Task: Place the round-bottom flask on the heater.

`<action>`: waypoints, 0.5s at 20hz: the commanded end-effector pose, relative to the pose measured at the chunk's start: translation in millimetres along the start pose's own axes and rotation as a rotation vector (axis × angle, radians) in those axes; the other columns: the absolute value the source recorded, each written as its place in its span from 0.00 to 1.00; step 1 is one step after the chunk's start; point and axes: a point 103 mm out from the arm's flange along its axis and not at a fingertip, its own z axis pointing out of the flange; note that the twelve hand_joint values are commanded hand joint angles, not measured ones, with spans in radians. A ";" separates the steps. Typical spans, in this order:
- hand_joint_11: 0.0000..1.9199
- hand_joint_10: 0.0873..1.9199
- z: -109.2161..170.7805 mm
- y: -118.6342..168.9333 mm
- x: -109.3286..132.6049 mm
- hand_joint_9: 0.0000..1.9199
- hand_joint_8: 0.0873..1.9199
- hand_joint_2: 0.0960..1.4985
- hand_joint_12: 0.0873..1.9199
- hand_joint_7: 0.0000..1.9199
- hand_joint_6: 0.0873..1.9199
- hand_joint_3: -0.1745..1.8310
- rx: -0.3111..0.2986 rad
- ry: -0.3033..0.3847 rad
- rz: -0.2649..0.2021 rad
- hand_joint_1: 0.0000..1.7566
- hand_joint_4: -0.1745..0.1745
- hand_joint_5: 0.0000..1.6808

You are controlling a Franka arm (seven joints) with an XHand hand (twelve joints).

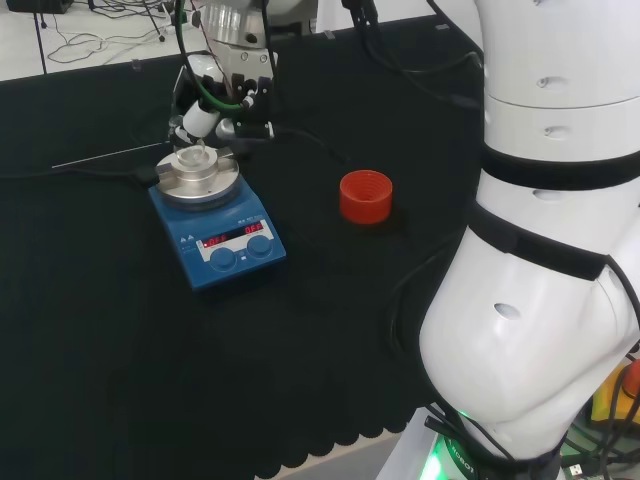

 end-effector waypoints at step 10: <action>0.24 0.25 6.2 13.3 -25.2 0.41 0.31 0.36 0.67 0.30 0.40 0.49 0.050 0.036 -0.034 0.66 0.44 0.73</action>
